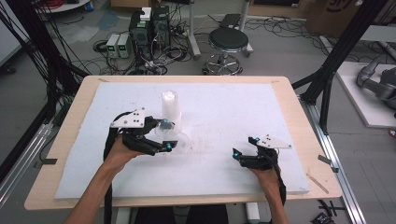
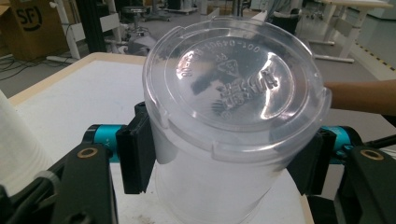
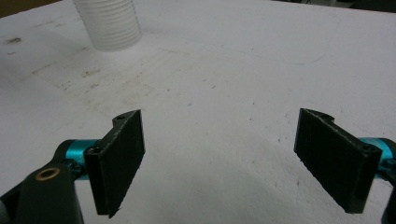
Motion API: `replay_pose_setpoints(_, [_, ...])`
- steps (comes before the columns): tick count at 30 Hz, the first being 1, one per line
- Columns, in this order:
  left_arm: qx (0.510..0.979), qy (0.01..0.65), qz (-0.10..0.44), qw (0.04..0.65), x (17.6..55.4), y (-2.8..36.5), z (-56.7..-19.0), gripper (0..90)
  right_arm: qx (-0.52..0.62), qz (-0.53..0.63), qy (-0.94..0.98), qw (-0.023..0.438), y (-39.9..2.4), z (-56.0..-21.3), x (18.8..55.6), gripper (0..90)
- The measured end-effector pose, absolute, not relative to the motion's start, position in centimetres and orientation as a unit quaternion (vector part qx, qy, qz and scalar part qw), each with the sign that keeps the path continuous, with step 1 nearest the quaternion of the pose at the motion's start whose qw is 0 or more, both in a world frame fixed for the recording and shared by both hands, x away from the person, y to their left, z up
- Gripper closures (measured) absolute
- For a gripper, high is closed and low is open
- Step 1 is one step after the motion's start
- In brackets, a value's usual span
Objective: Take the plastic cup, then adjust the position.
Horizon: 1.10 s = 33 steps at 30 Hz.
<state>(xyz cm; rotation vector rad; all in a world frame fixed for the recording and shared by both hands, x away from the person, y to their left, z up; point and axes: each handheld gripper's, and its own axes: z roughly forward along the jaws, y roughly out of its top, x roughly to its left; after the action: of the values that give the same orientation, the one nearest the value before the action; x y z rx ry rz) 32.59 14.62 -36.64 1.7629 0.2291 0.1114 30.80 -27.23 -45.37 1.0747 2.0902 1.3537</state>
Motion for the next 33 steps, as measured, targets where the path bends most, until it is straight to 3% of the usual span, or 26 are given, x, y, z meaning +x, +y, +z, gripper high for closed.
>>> replay_pose_setpoints(12, [0.769,0.104,0.048,0.629,32.9,14.8,-36.9,34.8,0.385,0.487,0.753,0.216,-27.2,-45.4,30.8,15.9])
replay_pose_setpoints(26, [0.768,0.112,0.055,0.629,32.7,15.3,-36.9,35.0,0.367,0.505,0.759,0.186,-27.5,-45.0,30.8,15.8])
replay_pose_setpoints(33, [0.763,0.111,0.052,0.635,32.5,15.4,-36.7,35.3,0.306,0.538,0.770,0.156,-26.8,-42.3,30.6,15.8])
